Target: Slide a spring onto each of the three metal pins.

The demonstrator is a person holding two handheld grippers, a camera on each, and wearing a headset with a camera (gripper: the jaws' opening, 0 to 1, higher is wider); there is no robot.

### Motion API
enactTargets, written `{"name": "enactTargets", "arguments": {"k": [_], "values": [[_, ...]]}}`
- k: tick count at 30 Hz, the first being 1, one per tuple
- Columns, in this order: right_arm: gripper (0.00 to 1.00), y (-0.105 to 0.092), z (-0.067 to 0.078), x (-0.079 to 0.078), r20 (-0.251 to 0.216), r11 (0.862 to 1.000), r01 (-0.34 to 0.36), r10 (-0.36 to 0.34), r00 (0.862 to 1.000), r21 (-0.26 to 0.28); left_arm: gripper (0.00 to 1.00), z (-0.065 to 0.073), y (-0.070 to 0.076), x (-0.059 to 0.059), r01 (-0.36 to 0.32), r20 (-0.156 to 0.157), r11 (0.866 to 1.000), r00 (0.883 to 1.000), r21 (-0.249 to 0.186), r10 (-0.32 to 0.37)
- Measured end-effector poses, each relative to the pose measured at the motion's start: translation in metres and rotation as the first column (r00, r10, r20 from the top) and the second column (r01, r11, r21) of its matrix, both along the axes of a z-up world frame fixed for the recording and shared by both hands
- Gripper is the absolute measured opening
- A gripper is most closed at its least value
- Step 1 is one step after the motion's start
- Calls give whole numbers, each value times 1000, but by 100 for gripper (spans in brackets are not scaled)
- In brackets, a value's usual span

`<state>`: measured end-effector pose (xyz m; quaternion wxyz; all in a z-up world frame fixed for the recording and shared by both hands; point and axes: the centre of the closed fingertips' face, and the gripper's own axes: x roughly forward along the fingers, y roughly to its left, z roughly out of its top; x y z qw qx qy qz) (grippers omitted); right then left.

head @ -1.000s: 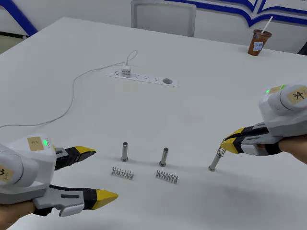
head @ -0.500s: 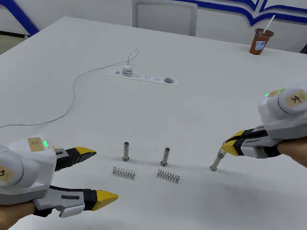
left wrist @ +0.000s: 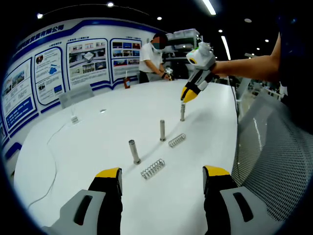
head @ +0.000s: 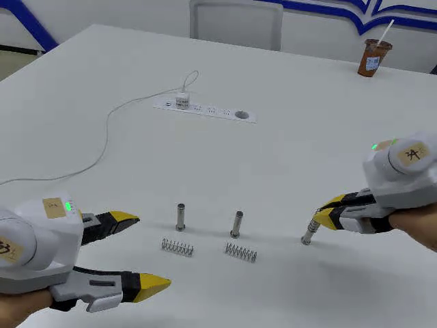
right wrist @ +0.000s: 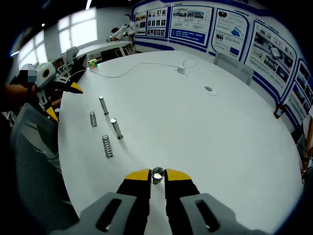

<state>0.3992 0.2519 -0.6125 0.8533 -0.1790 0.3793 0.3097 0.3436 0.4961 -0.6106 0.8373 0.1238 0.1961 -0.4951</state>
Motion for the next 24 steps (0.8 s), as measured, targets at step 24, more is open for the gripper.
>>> {"name": "enactTargets", "arguments": {"k": [24], "values": [[12, -2, -28, 4, -46, 1000, 9, -9, 999, -2, 68, -2, 5, -2, -27, -8, 1000, 1000, 2, 27]]}}
